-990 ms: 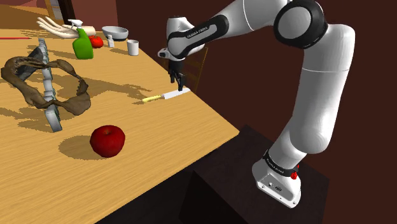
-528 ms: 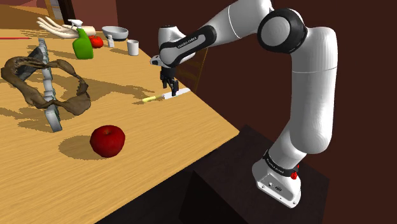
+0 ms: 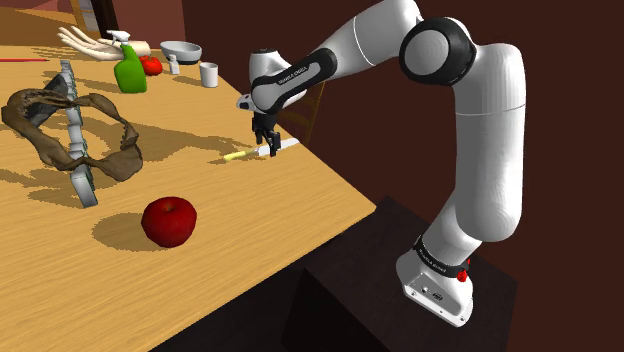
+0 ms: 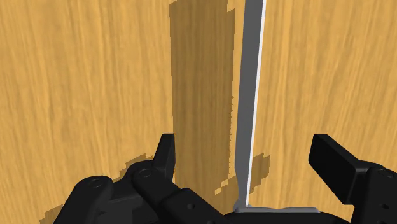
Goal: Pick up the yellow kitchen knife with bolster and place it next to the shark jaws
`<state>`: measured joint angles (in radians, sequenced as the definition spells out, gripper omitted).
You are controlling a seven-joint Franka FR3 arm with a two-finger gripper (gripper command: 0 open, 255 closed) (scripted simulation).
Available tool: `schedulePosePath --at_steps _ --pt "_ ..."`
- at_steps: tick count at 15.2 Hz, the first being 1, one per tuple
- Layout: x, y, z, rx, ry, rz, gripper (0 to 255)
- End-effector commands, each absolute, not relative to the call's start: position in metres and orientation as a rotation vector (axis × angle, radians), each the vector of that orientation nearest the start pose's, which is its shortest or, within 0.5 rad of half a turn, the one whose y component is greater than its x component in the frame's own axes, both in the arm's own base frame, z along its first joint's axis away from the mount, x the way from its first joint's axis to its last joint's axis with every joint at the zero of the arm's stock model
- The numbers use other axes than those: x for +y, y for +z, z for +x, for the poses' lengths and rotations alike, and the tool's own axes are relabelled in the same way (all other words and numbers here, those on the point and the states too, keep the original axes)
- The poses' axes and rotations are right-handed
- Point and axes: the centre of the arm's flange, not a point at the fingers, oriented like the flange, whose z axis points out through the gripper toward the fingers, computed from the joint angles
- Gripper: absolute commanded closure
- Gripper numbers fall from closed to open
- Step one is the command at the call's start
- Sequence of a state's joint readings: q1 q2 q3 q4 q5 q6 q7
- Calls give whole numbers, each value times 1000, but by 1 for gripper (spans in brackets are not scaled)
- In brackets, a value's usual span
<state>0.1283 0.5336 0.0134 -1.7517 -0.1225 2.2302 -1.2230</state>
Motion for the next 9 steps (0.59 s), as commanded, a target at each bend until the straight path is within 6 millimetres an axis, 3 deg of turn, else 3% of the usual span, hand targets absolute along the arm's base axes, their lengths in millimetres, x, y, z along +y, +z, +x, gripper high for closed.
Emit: schedulePosePath --at_steps 1,3,4,9 --pt "88 262 652 -2101 147 -2394 0" --pt "88 262 652 -2101 147 -2394 0" --pt "88 262 652 -2101 147 -2394 255" --pt "88 262 652 -2101 147 -2394 255"
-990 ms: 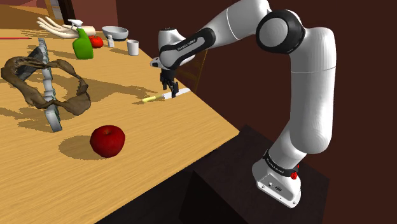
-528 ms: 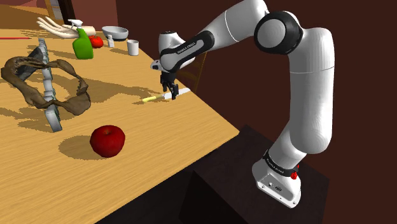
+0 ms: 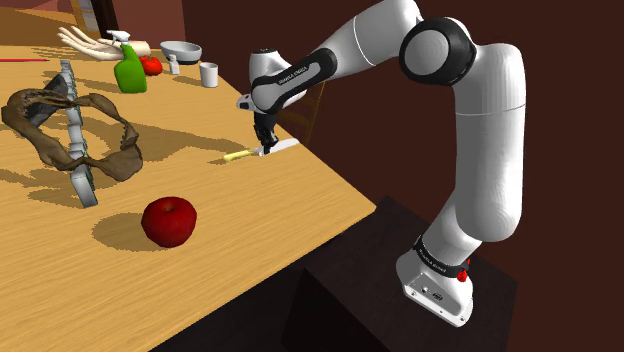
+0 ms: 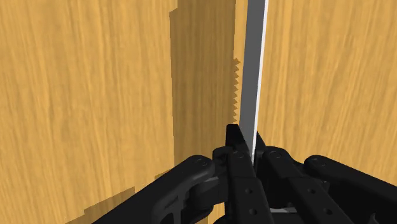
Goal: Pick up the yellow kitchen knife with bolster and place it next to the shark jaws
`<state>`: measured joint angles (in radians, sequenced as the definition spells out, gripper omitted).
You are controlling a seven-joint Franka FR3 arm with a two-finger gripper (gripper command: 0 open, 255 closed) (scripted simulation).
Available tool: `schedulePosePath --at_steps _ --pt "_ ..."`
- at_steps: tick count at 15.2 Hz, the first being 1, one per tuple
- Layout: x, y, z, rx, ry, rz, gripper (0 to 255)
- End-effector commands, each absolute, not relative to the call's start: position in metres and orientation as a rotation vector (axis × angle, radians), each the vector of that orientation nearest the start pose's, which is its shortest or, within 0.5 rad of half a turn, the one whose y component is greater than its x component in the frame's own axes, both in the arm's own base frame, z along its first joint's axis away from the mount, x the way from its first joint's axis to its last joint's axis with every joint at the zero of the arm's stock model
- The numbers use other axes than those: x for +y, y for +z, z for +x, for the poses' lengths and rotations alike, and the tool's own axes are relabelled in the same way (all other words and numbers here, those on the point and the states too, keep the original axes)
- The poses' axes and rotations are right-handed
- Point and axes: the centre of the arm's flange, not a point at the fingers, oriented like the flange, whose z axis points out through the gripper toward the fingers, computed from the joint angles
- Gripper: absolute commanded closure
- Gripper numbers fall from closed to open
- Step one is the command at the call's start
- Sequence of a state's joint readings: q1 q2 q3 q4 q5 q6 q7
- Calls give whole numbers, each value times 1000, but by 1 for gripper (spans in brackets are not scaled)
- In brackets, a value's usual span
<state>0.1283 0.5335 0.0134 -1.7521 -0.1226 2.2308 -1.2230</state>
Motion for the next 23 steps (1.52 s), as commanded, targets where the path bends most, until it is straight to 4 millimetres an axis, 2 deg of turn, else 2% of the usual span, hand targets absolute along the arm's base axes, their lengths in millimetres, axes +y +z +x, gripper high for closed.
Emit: schedulePosePath --at_steps 1,4,23 --pt "88 262 652 -2101 147 -2394 255" --pt "88 262 652 -2101 147 -2394 255" --pt "88 362 652 -2101 147 -2394 255"
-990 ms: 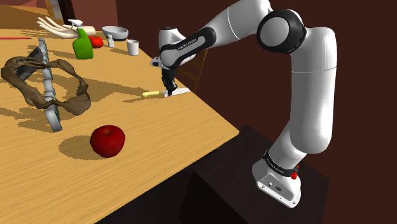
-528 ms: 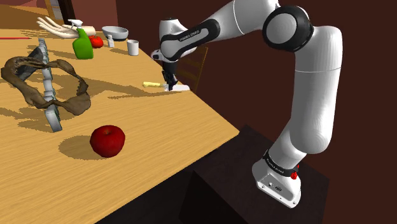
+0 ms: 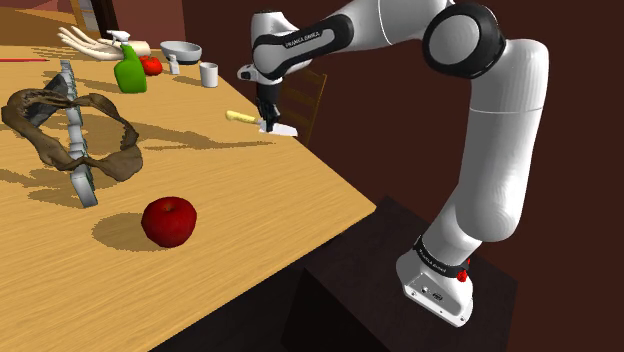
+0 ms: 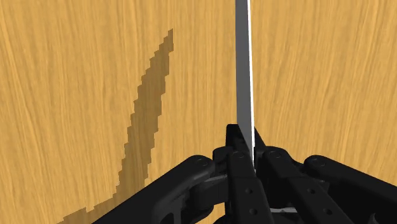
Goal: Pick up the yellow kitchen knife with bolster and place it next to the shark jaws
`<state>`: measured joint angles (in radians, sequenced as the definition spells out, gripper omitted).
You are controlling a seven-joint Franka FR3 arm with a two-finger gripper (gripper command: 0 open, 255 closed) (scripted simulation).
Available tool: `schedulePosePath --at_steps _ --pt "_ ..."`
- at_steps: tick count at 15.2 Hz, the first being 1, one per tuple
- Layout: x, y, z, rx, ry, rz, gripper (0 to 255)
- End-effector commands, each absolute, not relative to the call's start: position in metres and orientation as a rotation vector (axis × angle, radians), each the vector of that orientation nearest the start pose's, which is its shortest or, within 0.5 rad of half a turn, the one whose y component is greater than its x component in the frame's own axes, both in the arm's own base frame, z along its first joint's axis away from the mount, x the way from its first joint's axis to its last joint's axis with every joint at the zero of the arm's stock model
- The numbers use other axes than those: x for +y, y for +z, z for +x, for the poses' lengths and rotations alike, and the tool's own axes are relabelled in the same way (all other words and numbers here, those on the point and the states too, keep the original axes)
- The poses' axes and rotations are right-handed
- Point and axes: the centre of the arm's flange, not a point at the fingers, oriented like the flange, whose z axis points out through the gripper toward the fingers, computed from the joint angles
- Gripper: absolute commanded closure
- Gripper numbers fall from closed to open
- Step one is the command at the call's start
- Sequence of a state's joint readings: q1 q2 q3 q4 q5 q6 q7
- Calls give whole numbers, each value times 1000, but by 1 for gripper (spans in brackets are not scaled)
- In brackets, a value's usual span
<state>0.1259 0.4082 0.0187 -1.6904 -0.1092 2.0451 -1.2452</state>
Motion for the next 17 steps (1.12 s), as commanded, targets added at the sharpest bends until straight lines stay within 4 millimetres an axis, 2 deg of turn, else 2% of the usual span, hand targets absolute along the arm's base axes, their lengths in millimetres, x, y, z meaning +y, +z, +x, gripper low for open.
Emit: schedulePosePath --at_steps 1,17 --pt "88 368 652 -2101 147 -2394 255" --pt "88 452 652 -2101 147 -2394 255"
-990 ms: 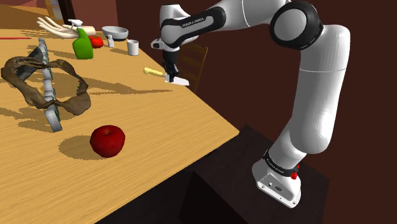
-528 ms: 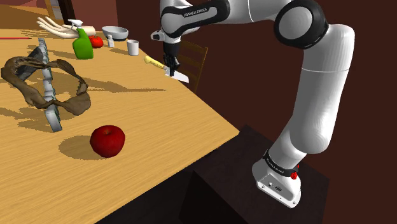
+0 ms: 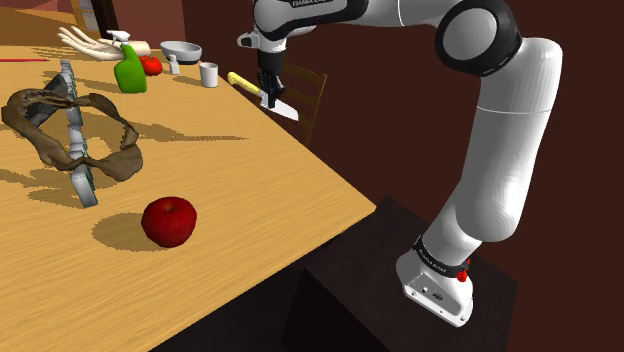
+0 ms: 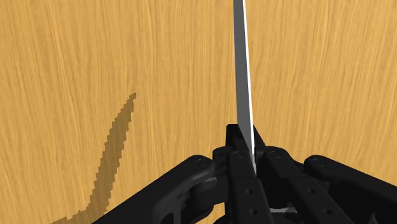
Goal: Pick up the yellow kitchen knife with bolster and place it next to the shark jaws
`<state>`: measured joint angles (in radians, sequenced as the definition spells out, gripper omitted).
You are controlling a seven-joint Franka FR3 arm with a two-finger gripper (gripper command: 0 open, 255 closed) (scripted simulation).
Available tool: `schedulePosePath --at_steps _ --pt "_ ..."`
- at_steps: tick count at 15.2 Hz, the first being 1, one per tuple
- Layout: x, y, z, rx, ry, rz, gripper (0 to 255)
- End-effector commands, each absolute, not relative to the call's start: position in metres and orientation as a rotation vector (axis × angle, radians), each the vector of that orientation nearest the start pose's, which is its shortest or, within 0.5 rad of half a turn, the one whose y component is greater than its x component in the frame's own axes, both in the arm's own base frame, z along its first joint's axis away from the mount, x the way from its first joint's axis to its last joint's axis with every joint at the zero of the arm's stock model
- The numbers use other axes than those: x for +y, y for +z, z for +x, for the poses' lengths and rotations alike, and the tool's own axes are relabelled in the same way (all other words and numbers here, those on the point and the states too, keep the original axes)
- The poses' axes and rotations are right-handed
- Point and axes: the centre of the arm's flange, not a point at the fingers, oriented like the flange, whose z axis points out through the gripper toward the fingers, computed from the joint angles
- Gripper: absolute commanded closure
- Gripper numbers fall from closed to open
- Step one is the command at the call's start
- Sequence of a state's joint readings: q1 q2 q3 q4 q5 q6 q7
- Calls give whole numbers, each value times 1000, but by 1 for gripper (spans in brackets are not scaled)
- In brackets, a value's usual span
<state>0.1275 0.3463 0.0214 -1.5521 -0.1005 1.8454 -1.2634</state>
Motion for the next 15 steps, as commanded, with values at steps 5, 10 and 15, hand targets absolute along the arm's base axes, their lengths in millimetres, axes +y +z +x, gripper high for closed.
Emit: schedulePosePath --at_steps 5,10,15 --pt "88 479 652 -2101 147 -2394 255" --pt "88 505 652 -2101 147 -2394 255" --pt "101 521 648 -2101 147 -2394 255"
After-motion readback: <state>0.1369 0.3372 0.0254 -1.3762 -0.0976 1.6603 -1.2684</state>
